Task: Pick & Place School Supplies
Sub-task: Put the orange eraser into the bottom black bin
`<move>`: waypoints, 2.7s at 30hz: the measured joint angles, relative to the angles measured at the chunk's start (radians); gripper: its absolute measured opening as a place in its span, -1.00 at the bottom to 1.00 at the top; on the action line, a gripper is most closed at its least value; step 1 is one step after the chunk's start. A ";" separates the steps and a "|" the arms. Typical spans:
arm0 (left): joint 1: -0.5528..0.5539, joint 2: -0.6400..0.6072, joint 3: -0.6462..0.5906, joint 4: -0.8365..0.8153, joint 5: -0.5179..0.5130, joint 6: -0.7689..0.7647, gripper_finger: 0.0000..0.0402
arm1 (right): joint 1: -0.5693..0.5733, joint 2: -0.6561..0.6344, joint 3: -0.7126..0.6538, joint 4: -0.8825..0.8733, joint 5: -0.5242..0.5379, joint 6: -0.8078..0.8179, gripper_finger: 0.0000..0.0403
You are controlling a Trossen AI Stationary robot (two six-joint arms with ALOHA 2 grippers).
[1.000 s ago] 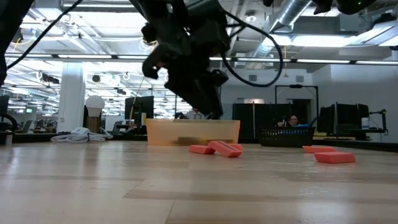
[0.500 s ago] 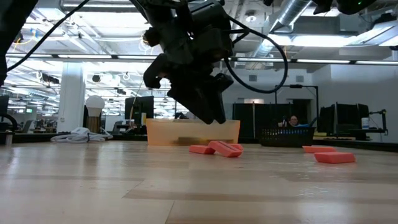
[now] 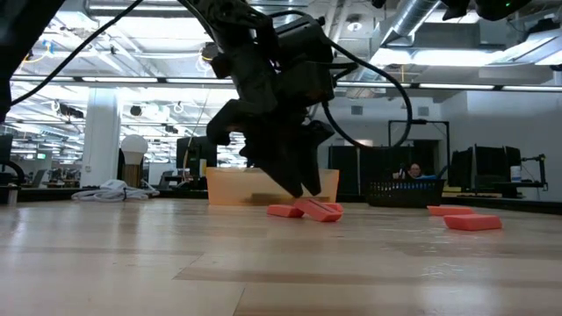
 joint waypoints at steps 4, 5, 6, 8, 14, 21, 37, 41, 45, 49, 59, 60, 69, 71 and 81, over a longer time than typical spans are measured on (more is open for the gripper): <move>-0.005 0.000 0.000 0.008 0.000 0.017 -0.19 | 0.000 0.000 0.000 0.000 0.000 0.000 -0.62; -0.006 0.000 0.000 0.011 0.000 0.018 -0.19 | 0.000 0.000 0.000 0.000 0.000 0.000 -0.62; -0.007 0.000 0.000 0.013 0.003 0.019 -0.19 | 0.000 0.000 0.000 0.000 0.000 0.000 -0.62; -0.007 0.000 0.000 0.015 0.015 0.019 -0.19 | 0.000 0.000 0.000 0.000 0.000 0.000 -0.62; -0.006 0.014 0.001 0.035 0.014 0.019 -0.19 | 0.000 0.000 0.000 0.000 0.000 0.000 -0.62; -0.005 0.081 0.008 0.028 0.027 0.017 -0.19 | 0.000 0.000 0.000 -0.002 0.000 0.005 -0.62; -0.002 0.094 0.066 0.022 -0.021 -0.040 -0.67 | -0.014 0.000 0.000 0.000 -0.001 0.008 -0.62; 0.002 0.084 0.123 0.016 -0.025 -0.064 -0.67 | -0.014 0.000 0.000 0.000 -0.003 0.008 -0.62; 0.000 0.045 0.166 0.001 -0.022 -0.106 -0.67 | -0.014 0.000 0.000 0.011 -0.006 0.008 -0.62; 0.003 -0.028 0.177 -0.001 -0.015 -0.169 -0.67 | -0.027 -0.006 0.028 0.035 -0.037 0.008 -0.62; 0.010 -0.216 0.179 0.017 0.002 -0.514 -0.67 | -0.080 -0.057 0.163 -0.115 -0.191 -0.029 -0.62; 0.015 -0.237 0.179 0.026 -0.008 -0.534 -0.67 | -0.085 -0.066 0.173 -0.133 -0.192 -0.038 -0.62; 0.196 -0.417 0.180 0.030 0.049 -0.714 -0.67 | -0.083 -0.156 0.242 -0.365 -0.166 -0.186 -0.62; 0.246 -0.444 0.180 0.063 0.200 -0.807 -0.67 | -0.050 -0.159 0.271 -0.503 -0.105 -0.314 -0.62; 0.345 -0.479 0.180 0.354 0.743 -1.319 -0.67 | 0.149 0.042 0.607 -1.155 0.194 -0.927 -0.62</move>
